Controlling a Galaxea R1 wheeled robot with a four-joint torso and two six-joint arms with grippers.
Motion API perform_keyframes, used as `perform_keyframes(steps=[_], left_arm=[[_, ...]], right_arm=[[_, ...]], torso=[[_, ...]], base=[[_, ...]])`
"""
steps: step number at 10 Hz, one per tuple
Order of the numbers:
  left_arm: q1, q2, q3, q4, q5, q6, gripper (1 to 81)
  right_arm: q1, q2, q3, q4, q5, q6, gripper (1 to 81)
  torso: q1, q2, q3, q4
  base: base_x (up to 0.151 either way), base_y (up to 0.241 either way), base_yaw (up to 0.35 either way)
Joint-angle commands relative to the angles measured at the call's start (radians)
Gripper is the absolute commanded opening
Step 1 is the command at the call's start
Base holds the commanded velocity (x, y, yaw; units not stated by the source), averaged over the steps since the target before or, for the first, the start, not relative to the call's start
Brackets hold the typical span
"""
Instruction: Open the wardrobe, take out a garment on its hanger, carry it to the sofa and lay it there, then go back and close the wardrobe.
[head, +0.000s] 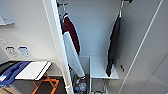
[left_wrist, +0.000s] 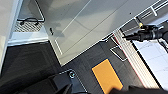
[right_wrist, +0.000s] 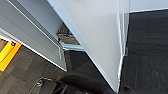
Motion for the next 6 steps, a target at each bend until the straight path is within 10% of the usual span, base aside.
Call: perform_keyframes(steps=[1,6], left_arm=[[-0.069,-0.005,0.005,-0.004,0.034,0.009,81.1],[-0.029,0.093,-0.111,0.019,-0.06,0.009,81.1]], right_arm=[[-0.076,0.074,-0.136,0.003,0.15,0.064,81.1],[-0.162,0.221,-0.313,-0.007,0.203,0.127,81.1]], torso=[[0.0,0.0,0.0,0.0],[0.0,-0.001,0.0,0.0]], base=[[0.0,0.0,0.0],[0.0,0.0,0.0]])
